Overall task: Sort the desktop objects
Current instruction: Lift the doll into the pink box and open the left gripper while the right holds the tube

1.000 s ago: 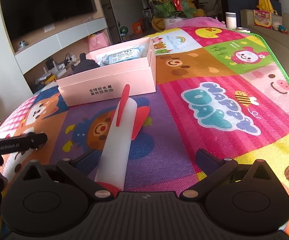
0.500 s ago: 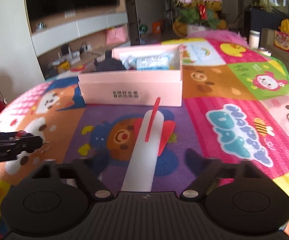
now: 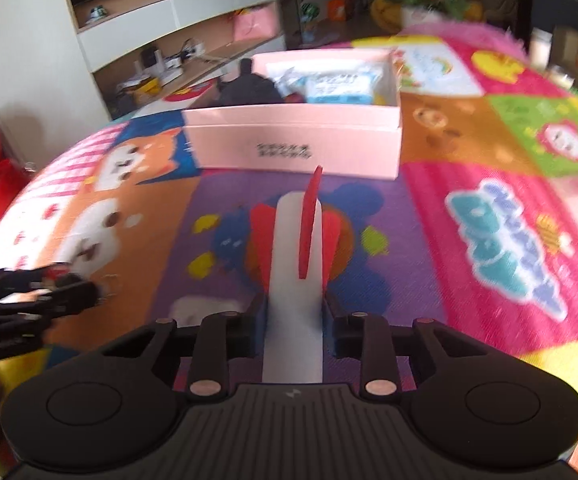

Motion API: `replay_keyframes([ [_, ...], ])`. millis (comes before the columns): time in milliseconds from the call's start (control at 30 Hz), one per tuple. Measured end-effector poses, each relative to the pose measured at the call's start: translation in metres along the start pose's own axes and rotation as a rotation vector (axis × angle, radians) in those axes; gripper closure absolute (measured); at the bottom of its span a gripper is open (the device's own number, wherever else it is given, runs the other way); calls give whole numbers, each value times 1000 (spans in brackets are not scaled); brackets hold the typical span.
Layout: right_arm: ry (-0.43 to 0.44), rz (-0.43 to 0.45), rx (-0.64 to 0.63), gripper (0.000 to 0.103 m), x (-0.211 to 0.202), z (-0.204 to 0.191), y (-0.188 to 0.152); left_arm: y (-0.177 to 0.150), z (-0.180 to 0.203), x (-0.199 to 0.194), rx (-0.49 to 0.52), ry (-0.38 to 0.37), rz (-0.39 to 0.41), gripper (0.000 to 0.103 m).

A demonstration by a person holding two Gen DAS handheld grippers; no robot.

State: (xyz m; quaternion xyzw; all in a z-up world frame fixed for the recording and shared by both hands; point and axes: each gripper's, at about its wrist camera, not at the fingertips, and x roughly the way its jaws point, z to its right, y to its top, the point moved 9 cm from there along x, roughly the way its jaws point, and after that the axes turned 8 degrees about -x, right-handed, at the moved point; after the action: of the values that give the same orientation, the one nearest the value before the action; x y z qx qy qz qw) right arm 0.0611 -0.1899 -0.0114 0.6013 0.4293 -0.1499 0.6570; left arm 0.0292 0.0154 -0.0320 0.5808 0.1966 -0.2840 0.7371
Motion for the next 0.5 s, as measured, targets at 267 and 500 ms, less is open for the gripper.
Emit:
replay_keyframes([
  [267,-85,259,32,75,-98,21,45,32,27,-24,52,-64,95,34],
  [500,-110,478,23,75,-164,36,92,132,78,-12,133,-152,210,34],
])
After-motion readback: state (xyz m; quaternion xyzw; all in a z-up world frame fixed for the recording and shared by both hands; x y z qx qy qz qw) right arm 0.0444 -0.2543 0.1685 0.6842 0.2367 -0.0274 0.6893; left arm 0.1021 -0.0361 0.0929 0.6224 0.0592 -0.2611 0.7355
